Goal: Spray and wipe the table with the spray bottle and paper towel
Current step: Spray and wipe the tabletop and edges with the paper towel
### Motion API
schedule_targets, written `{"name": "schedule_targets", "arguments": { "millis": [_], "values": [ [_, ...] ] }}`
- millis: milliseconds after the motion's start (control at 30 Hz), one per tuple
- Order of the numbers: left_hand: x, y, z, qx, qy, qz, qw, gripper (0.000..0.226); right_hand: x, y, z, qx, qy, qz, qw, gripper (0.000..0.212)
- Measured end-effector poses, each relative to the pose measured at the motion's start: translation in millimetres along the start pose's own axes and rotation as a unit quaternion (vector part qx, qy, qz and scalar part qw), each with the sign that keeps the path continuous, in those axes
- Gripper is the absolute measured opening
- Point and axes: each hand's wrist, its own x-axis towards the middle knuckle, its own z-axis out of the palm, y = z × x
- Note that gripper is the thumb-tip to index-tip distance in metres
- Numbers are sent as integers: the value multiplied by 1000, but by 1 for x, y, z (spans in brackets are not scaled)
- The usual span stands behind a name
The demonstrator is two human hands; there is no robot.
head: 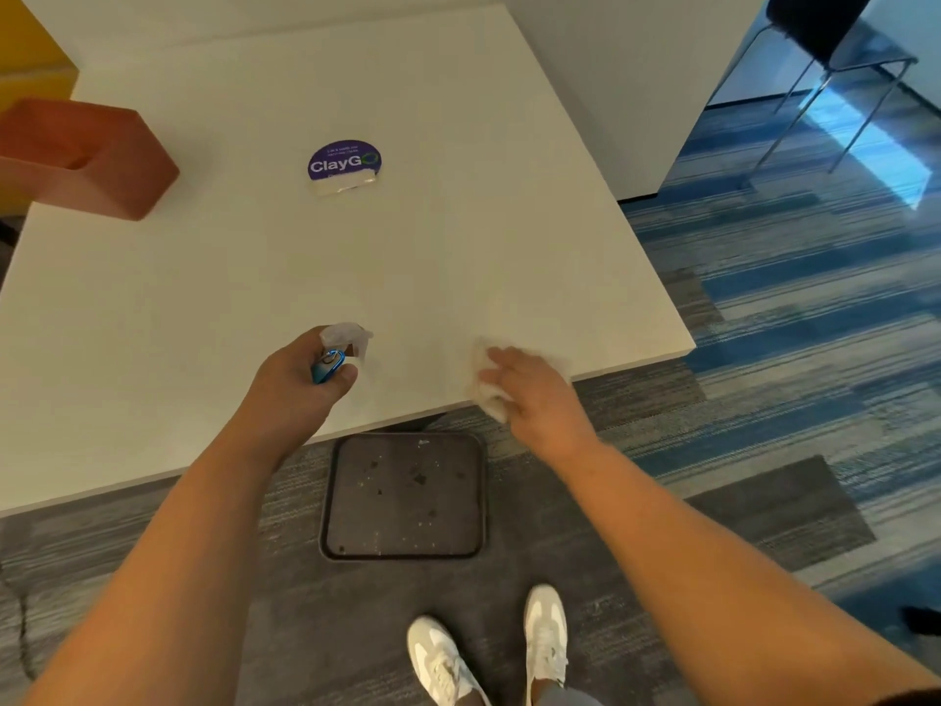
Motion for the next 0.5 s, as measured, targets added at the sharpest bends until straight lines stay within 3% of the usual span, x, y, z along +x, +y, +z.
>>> {"name": "schedule_targets", "arguments": {
  "millis": [100,300,400,500],
  "values": [
    [0,5,11,-2,-2,-1,1000,33,-17,1,-9,74,12,-3,997,30],
    [2,19,43,-2,3,-5,1000,33,-14,86,-76,-9,187,126,974,37],
    [1,24,58,-3,-1,-10,1000,33,-15,119,-91,-41,182,207,960,36],
    [1,27,68,7,4,-17,1000,33,-18,113,-71,-85,170,208,959,38]
  ]
}}
